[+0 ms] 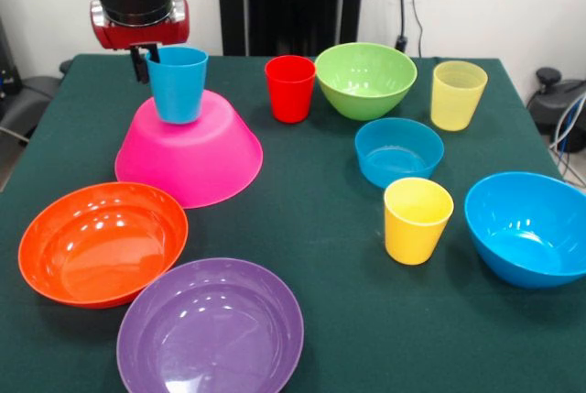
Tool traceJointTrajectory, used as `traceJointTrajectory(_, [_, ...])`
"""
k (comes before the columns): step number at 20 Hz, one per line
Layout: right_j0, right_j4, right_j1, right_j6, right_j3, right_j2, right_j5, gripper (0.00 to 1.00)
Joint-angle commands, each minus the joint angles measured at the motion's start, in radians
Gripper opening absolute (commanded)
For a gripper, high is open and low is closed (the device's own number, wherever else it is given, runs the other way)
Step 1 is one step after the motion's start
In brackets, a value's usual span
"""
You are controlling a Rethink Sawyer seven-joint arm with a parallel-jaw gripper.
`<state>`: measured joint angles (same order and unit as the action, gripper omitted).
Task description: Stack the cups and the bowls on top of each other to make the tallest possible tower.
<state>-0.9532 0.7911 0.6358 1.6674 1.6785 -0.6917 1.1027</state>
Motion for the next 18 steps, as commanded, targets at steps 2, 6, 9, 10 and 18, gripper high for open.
traceJointTrajectory(2, [0.060,0.055,-0.056,-0.233,-0.056,0.055,0.122,0.00])
traceJointTrajectory(6, [0.064,0.062,-0.062,-0.219,-0.061,0.052,0.120,0.00])
traceJointTrajectory(9, [0.066,0.072,-0.071,-0.208,-0.065,0.053,0.107,0.00])
traceJointTrajectory(10, [0.064,0.074,-0.071,-0.206,-0.062,0.052,0.098,0.00])
traceJointTrajectory(18, [0.056,0.082,-0.061,-0.212,-0.054,0.048,0.077,0.00])
